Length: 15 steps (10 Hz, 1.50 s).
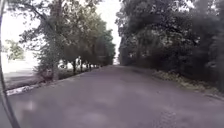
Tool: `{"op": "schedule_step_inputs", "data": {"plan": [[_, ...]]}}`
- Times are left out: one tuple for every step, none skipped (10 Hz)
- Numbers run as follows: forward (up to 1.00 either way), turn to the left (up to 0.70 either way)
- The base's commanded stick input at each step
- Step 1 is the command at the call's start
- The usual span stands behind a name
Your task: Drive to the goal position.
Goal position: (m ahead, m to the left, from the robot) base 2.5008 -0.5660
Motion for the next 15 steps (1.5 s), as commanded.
{"op": "schedule_step_inputs", "data": {"plan": [[0.70, 0.00], [0.70, 0.00], [0.70, 0.00], [0.70, 0.00], [0.70, 0.00], [0.70, 0.00], [0.70, 0.00], [0.70, 0.00], [0.70, 0.00], [0.70, 0.00], [0.70, 0.00], [0.70, 0.00], [0.70, 0.00], [0.70, 0.00], [0.70, 0.00]]}}
